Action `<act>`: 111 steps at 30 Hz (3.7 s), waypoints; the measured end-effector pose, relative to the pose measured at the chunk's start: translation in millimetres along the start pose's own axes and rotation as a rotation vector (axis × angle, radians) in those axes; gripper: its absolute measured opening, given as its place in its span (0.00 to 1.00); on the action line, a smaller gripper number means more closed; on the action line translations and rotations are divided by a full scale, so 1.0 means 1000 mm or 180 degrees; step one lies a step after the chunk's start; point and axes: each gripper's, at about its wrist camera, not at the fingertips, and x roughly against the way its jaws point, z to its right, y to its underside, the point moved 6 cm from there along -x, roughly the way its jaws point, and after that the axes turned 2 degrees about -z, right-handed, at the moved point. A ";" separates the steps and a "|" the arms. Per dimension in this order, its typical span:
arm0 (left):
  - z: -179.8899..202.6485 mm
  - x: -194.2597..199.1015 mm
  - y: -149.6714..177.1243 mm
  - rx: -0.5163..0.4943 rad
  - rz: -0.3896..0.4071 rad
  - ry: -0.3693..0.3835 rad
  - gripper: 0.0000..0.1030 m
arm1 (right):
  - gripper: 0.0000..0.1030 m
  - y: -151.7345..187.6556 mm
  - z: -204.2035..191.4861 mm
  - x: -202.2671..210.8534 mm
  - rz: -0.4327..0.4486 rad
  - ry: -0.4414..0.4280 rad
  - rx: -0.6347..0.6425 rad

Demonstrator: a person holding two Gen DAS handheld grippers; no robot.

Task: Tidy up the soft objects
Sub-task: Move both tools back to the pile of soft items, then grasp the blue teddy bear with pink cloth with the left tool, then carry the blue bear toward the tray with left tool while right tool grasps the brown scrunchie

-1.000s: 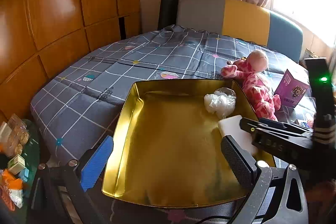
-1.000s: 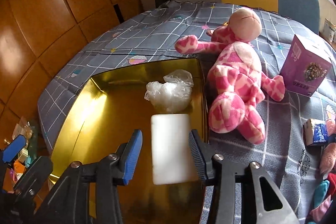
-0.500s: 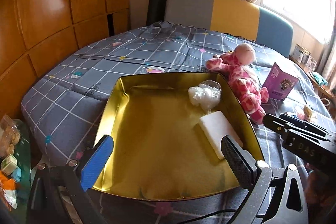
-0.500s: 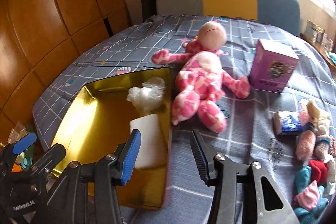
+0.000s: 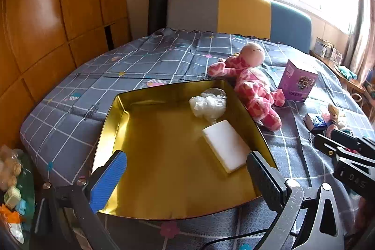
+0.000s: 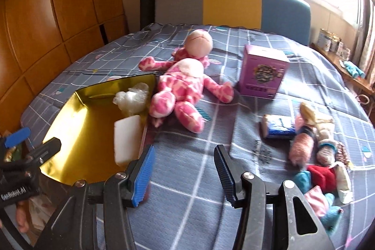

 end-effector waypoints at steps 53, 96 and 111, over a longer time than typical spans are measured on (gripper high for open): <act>0.384 -0.003 0.067 -0.1759 -0.1211 0.2409 0.88 | 0.53 0.137 0.274 0.159 0.0042 0.1369 -0.1528; 0.196 0.022 -0.017 -0.0872 -0.0280 0.2117 0.26 | 0.53 0.071 0.287 0.078 -0.0333 0.0898 -0.1547; 0.090 0.003 -0.048 -0.0173 -0.0164 0.1557 0.27 | 0.51 0.046 0.370 -0.058 -0.1195 0.1467 -0.1324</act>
